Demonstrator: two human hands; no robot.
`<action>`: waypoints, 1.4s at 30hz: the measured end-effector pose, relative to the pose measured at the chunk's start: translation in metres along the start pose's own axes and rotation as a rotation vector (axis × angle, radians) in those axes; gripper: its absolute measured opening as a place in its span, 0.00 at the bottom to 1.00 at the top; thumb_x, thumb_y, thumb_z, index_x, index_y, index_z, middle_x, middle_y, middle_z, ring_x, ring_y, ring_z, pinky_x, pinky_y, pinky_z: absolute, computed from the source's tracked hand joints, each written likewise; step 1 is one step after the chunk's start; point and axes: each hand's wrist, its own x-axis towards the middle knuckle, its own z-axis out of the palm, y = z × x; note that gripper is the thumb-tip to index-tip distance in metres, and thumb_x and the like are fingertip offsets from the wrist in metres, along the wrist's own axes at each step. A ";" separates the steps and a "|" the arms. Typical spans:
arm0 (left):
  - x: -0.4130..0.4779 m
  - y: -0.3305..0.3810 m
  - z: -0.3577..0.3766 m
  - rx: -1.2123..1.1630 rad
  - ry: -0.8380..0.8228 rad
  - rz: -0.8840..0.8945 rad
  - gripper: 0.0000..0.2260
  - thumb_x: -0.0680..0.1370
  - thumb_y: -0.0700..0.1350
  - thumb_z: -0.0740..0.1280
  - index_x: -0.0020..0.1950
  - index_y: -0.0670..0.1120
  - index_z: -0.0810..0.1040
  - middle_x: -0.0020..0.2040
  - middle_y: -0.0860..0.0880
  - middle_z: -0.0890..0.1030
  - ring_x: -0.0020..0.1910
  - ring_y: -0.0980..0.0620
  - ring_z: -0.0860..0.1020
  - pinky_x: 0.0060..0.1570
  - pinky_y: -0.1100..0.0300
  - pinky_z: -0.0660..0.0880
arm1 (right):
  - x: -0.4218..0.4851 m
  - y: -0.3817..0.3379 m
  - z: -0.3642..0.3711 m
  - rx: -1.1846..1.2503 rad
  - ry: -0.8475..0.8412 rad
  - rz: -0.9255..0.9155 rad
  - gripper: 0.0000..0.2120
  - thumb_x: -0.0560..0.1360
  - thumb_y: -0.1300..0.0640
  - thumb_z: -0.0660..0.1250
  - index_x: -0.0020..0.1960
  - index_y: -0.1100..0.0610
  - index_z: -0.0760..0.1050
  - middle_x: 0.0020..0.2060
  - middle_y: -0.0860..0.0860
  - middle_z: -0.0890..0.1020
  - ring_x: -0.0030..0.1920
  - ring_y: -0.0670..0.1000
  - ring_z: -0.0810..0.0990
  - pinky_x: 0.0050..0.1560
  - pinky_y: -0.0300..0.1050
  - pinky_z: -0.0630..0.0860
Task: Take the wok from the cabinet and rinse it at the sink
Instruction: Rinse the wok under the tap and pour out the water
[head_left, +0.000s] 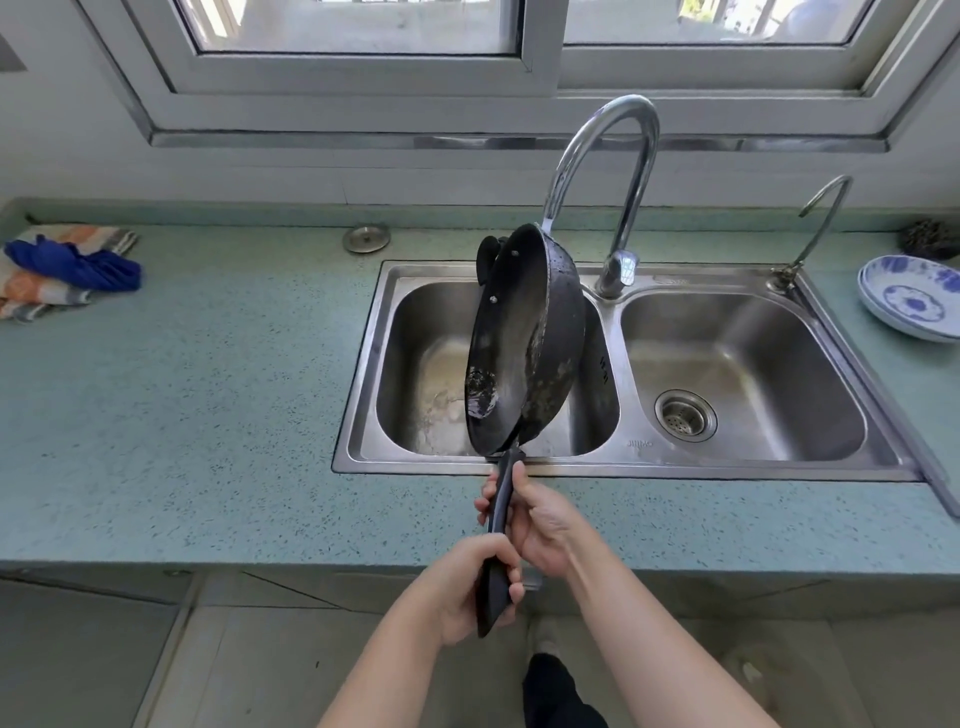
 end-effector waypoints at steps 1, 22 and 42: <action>0.000 0.004 0.002 0.091 0.064 0.020 0.06 0.71 0.34 0.60 0.36 0.43 0.68 0.26 0.47 0.72 0.23 0.52 0.73 0.25 0.65 0.70 | 0.000 0.000 0.000 0.009 0.008 -0.001 0.17 0.81 0.51 0.51 0.44 0.61 0.70 0.33 0.53 0.74 0.32 0.50 0.79 0.38 0.44 0.75; 0.013 -0.007 0.024 0.216 0.179 0.260 0.07 0.76 0.37 0.65 0.40 0.44 0.70 0.22 0.50 0.69 0.18 0.55 0.66 0.21 0.65 0.65 | -0.016 -0.015 -0.003 -0.290 0.200 -0.131 0.11 0.80 0.53 0.56 0.43 0.59 0.68 0.36 0.55 0.75 0.36 0.52 0.79 0.29 0.39 0.80; 0.028 -0.013 0.002 0.055 -0.035 0.091 0.07 0.78 0.37 0.61 0.40 0.44 0.70 0.25 0.51 0.70 0.20 0.57 0.68 0.23 0.65 0.69 | 0.002 -0.003 -0.013 -0.469 0.325 -0.155 0.04 0.78 0.56 0.63 0.47 0.56 0.68 0.39 0.54 0.77 0.46 0.60 0.82 0.46 0.54 0.82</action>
